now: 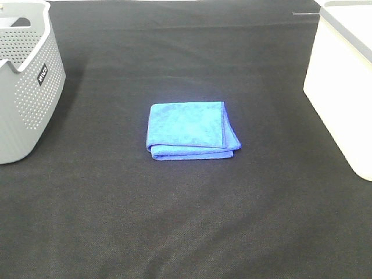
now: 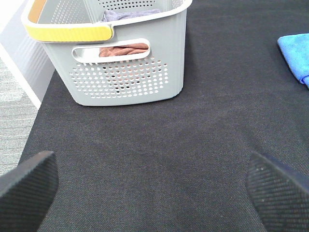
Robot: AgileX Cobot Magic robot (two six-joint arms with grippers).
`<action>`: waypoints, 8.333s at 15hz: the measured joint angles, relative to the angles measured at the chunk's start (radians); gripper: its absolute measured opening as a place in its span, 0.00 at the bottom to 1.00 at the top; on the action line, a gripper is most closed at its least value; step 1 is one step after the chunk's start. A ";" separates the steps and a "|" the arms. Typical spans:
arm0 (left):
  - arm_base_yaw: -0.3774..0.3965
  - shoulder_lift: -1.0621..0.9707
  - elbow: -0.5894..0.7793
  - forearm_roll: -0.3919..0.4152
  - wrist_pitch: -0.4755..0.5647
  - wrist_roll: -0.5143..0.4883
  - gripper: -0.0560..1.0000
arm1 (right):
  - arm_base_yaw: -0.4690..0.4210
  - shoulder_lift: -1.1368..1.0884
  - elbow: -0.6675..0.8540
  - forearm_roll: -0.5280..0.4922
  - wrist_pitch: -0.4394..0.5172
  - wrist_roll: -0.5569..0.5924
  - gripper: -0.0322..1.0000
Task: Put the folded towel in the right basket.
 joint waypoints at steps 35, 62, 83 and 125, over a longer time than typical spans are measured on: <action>0.000 0.000 0.000 0.000 0.000 0.000 0.99 | 0.170 2.373 -1.471 0.634 -0.042 -0.079 0.96; 0.000 0.000 0.000 0.000 0.000 0.000 0.99 | 0.275 2.284 -1.873 0.557 0.116 -0.122 0.22; 0.000 0.000 0.000 0.000 0.000 0.000 0.99 | -0.298 2.064 -1.779 0.202 0.132 -0.106 0.31; 0.000 0.000 0.000 0.000 0.000 0.000 0.99 | -0.028 -0.091 0.023 0.104 0.015 -0.046 0.96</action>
